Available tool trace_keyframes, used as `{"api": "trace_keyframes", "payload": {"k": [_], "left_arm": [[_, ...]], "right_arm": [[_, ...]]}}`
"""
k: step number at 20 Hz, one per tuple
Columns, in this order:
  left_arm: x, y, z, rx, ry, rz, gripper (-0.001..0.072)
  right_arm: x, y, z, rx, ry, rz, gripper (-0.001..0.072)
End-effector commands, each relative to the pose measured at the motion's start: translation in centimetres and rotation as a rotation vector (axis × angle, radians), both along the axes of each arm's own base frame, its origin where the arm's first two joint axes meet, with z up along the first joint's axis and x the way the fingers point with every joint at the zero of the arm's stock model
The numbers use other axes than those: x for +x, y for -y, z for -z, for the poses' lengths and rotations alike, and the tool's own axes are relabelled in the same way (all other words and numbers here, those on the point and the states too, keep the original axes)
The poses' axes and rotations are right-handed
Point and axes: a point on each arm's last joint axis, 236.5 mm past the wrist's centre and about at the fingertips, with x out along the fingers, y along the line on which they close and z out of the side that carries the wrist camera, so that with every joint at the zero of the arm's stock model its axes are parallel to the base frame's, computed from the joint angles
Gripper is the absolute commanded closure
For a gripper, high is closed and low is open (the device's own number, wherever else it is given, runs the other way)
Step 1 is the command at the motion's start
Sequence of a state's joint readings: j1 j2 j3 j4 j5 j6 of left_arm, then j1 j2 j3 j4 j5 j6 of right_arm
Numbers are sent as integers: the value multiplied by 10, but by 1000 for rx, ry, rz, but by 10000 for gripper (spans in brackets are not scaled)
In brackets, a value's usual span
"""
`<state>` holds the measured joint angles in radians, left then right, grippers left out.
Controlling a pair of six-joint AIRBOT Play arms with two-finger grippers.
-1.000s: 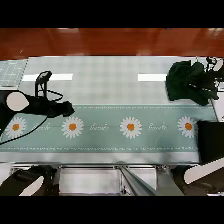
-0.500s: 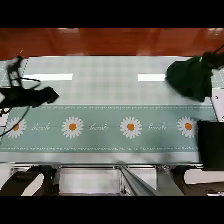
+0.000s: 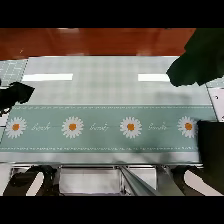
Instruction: Fold the shirts.
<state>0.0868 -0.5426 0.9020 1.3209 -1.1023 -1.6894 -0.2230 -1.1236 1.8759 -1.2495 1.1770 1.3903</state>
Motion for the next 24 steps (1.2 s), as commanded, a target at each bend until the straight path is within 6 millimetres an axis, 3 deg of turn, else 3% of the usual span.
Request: {"api": "trace_keyframes", "payload": {"k": [1, 2, 4, 8, 12, 14, 18, 21, 22, 23, 24], "left_arm": [[-18, 1, -5, 22, 1, 23, 203], [-20, 2, -5, 24, -3, 27, 203], [-23, 5, -2, 15, -18, 36, 203], [-25, 8, -1, 6, -28, 44, 203], [-25, 8, -1, 8, -28, 46, 203], [-25, 8, 0, 16, -27, 53, 203], [-25, 7, 1, 27, -29, 60, 203], [-26, 7, 14, 23, -60, 60, 203], [-28, 9, 24, 13, -84, 64, 203], [-30, 13, 36, -5, -112, 70, 203], [-32, 18, 48, -31, -141, 79, 203]], "right_arm": [[-51, -64, -66, -30, 163, -154, 685], [-59, -78, -68, -28, 162, -193, 685], [-72, -111, -50, -22, 86, -295, 685], [-86, -176, 18, -73, -169, -488, 685], [-88, -246, 107, -165, -392, -628, 685], [-96, -291, 159, -194, -518, -721, 685], [-123, -403, 256, -180, -674, -926, 685], [-125, -457, 326, -166, -738, -924, 684], [-122, -469, 346, -142, -760, -898, 637], [-121, -476, 361, -107, -790, -878, 438], [-123, -482, 370, -72, -822, -876, 295]]}}
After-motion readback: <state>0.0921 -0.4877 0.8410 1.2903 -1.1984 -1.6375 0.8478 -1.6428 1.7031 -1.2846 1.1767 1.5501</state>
